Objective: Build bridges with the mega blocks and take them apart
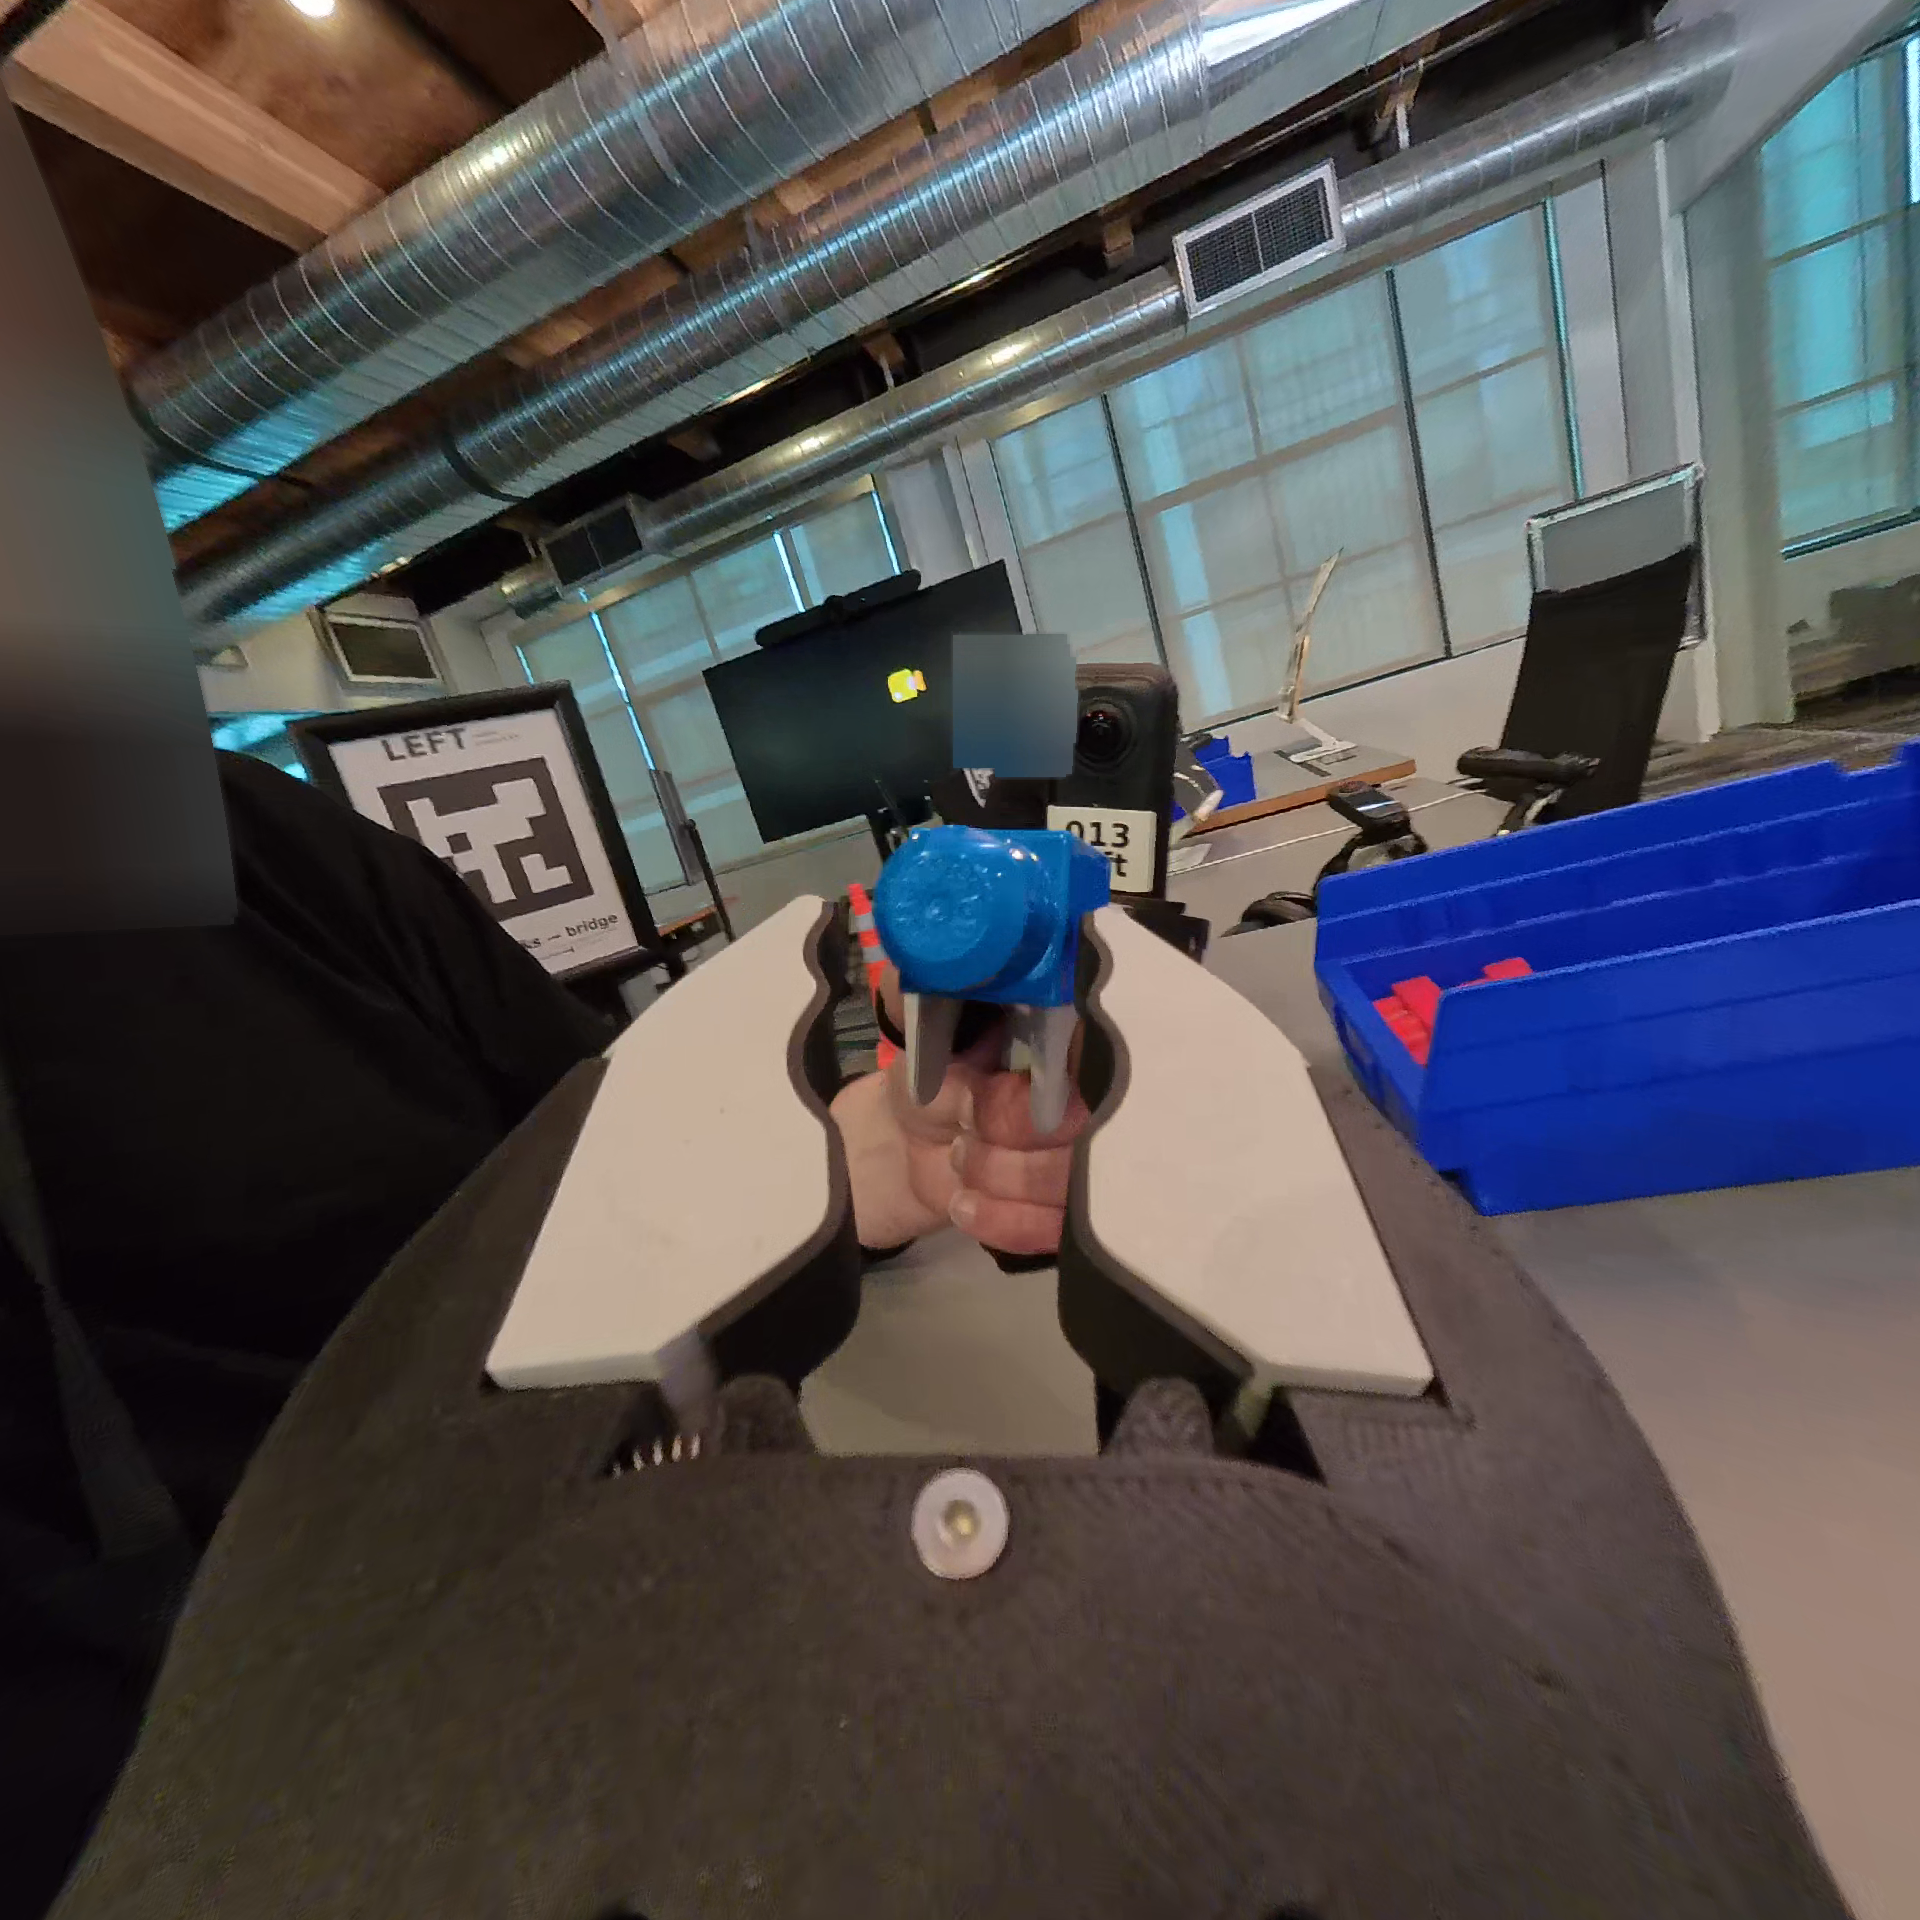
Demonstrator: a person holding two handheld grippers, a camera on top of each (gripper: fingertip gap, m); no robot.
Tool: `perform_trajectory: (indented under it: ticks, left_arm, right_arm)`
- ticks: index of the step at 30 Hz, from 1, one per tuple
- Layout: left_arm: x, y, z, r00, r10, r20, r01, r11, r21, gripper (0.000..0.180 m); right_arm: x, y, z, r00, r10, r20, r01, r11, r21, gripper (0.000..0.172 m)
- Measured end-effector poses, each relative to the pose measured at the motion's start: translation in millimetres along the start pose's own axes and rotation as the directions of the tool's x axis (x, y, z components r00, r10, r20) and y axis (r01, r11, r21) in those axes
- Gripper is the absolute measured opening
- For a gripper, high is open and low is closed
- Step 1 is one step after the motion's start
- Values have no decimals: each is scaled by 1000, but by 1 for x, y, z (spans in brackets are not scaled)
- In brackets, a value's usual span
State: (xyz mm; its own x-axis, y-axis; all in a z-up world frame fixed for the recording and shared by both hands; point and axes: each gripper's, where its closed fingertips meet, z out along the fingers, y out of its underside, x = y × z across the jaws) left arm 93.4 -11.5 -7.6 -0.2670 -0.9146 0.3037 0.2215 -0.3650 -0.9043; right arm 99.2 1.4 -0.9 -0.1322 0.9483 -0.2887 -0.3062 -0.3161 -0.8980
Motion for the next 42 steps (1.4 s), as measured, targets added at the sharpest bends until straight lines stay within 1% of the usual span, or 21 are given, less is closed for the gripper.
perform_trajectory:
  ticks: [2, 4, 6, 8, 10, 12, 14, 16, 22, 23, 25, 26, 29, 30, 32, 34, 35, 37, 39, 40, 42]
  left_arm:
    - [-5, -8, -12, 998, 27, 54, -27, 1000, 11, 0]
    - [-10, -17, -27, 991, 70, 112, -71, 997, 11, 0]
    - [-16, -24, -43, 975, 120, 187, -121, 993, -9, 0]
    - [-19, -28, -57, 954, 167, 247, -160, 986, -47, 0]
    - [-23, -27, -68, 935, 197, 296, -177, 980, -93, 0]
    - [-27, -26, -78, 915, 219, 338, -189, 975, -119, 0]
    - [-29, -24, -86, 904, 224, 363, -190, 973, -128, 0]
    - [-31, -24, -89, 903, 217, 372, -185, 975, -119, 0]
    - [-32, -25, -92, 901, 217, 375, -191, 976, -108, 0]
    - [-32, -25, -91, 903, 214, 372, -189, 977, -104, 0]
    - [-32, -25, -91, 908, 206, 366, -185, 978, -91, 0]
    - [-31, -26, -91, 910, 201, 362, -184, 979, -83, 0]
    - [-30, -29, -93, 918, 183, 353, -179, 983, -46, 0]
    - [-30, -31, -94, 920, 175, 352, -176, 984, -31, 0]
    - [-31, -33, -96, 925, 156, 348, -164, 986, -5, 0]
    - [-31, -36, -97, 929, 140, 341, -158, 987, 27, 0]
    - [-31, -37, -98, 932, 131, 339, -153, 987, 40, 0]
    - [-30, -40, -98, 938, 114, 329, -147, 986, 78, 0]
    - [-30, -40, -96, 938, 111, 327, -148, 985, 91, 0]
    - [-31, -40, -95, 938, 112, 327, -151, 984, 94, 0]
    - [-30, -39, -90, 941, 113, 319, -153, 983, 105, 0]
  right_arm:
    - [6, -3, -8, 998, -37, -58, 35, 999, -36, 44]
    - [17, 10, -13, 986, -87, -145, 61, 983, -174, 47]
    - [31, 32, -16, 962, -151, -227, 65, 935, -348, 50]
    - [38, 59, -14, 944, -217, -250, 59, 855, -516, 52]
    - [43, 88, -11, 932, -263, -249, 31, 743, -669, 54]
    - [47, 115, -7, 926, -294, -236, 3, 631, -776, 55]
    - [52, 134, -2, 916, -333, -223, -7, 543, -839, 56]
    - [61, 147, 0, 903, -365, -227, -28, 478, -878, 56]
    - [83, 165, 2, 870, -433, -235, -84, 340, -937, 52]
    - [84, 168, 3, 877, -415, -241, -100, 333, -938, 50]
    - [86, 174, 5, 890, -381, -250, -126, 320, -939, 35]
    - [88, 176, 5, 891, -380, -249, -129, 315, -940, 35]
    - [89, 176, 9, 894, -381, -236, -116, 312, -943, 35]
    - [89, 173, 11, 892, -387, -234, -104, 328, -939, 35]
    - [83, 161, 17, 898, -370, -238, -81, 393, -916, 35]
    - [74, 139, 26, 908, -350, -229, -29, 494, -869, 35]
    - [64, 125, 33, 927, -309, -210, 4, 570, -821, 35]
    - [42, 88, 46, 951, -270, -152, 95, 722, -685, 35]
    - [24, 50, 53, 965, -239, -107, 154, 849, -505, 35]
    - [17, 32, 55, 966, -241, -94, 185, 898, -400, 35]
    - [7, 9, 56, 971, -231, -65, 208, 946, -249, 35]
